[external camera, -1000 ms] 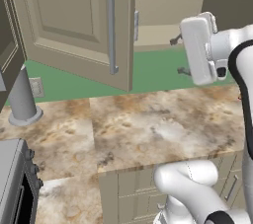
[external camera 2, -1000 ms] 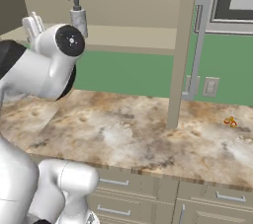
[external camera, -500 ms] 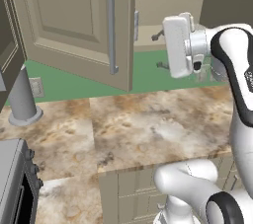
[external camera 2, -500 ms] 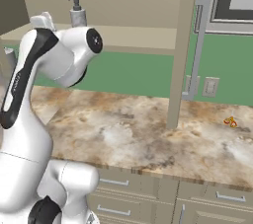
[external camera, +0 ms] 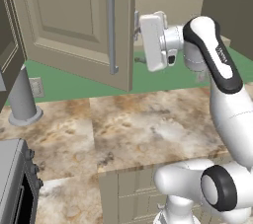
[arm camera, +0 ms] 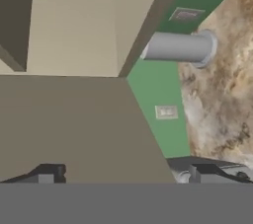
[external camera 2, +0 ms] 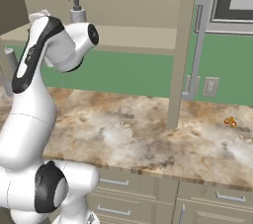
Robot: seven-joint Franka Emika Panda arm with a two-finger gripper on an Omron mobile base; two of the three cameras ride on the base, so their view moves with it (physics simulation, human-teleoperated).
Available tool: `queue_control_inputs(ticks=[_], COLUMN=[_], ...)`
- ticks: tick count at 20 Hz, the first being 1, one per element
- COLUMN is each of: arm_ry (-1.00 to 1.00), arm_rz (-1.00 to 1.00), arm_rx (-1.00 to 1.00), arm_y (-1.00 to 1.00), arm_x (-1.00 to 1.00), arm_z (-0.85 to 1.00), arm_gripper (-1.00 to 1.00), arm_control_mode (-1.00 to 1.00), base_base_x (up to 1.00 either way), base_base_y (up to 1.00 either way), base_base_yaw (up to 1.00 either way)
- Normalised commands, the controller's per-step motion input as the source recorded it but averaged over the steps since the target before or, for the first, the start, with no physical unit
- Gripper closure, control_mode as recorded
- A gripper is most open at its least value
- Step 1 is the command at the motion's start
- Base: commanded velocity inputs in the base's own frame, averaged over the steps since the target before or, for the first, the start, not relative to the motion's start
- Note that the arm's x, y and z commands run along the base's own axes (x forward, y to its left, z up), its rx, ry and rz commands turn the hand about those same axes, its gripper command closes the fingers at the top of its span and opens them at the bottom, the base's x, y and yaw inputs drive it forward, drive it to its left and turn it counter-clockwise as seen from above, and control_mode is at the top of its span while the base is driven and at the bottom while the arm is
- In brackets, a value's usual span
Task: Open the cabinet. Pick the soap dispenser and place it next to the sink. Then close the cabinet.
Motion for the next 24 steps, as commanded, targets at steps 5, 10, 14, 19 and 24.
queue_control_inputs(ticks=[5, 10, 14, 19, 24], arm_ry=[0.0, 0.0, 0.0, 0.0, 0.0], arm_rz=[0.11, 0.19, 0.25, 0.28, 0.26], arm_rx=[0.04, 0.07, 0.06, 0.01, 0.0], arm_y=[0.53, 0.48, 0.51, 0.55, 0.54], arm_x=[0.4, 0.36, 0.09, -0.02, -0.07], arm_z=[-0.04, -0.05, -0.02, 0.0, 0.0], arm_gripper=[-1.0, -1.0, -1.0, -1.0, -1.0], arm_control_mode=[-1.0, -1.0, -1.0, -1.0, -1.0], base_base_x=[0.0, 0.0, 0.0, 0.0, 0.0], base_base_y=[0.0, 0.0, 0.0, 0.0, 0.0], base_base_yaw=[0.0, 0.0, 0.0, 0.0, 0.0])
